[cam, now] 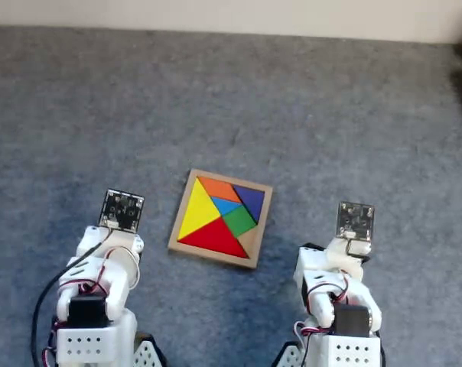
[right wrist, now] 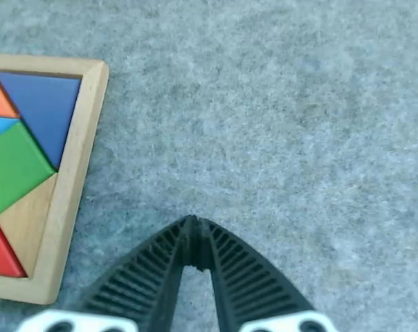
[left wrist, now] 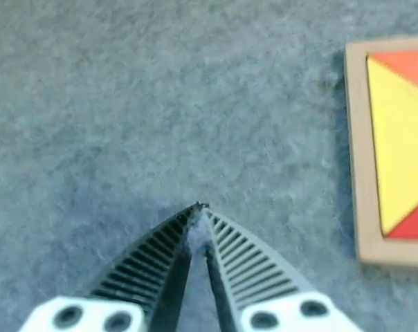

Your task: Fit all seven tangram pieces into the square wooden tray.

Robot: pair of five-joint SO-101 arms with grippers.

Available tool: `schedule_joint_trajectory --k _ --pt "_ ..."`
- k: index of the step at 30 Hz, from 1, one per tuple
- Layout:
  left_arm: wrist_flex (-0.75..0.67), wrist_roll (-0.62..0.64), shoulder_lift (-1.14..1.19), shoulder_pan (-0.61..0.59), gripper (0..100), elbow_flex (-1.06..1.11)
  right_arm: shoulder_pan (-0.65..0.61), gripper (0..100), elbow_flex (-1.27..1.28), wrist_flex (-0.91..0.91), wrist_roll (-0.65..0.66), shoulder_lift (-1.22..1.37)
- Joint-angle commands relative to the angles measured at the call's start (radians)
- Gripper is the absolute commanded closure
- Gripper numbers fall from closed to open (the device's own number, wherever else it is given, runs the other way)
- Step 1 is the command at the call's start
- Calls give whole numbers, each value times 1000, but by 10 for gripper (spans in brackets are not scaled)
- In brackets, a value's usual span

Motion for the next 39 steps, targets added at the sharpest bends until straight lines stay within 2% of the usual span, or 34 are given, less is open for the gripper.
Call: schedule_joint_trajectory --k 1,6,9,12,39 --pt "81 3 -12 -15 995 19 13 987 134 -15 14 -5" --pt "209 3 -12 -13 995 19 8 987 134 -13 14 4" --pt "259 3 -12 -13 995 19 8 987 134 59 14 4" --pt "264 3 -12 -13 995 19 12 987 134 117 11 -5" --pt "264 3 -12 -12 995 19 12 987 134 117 14 -5"
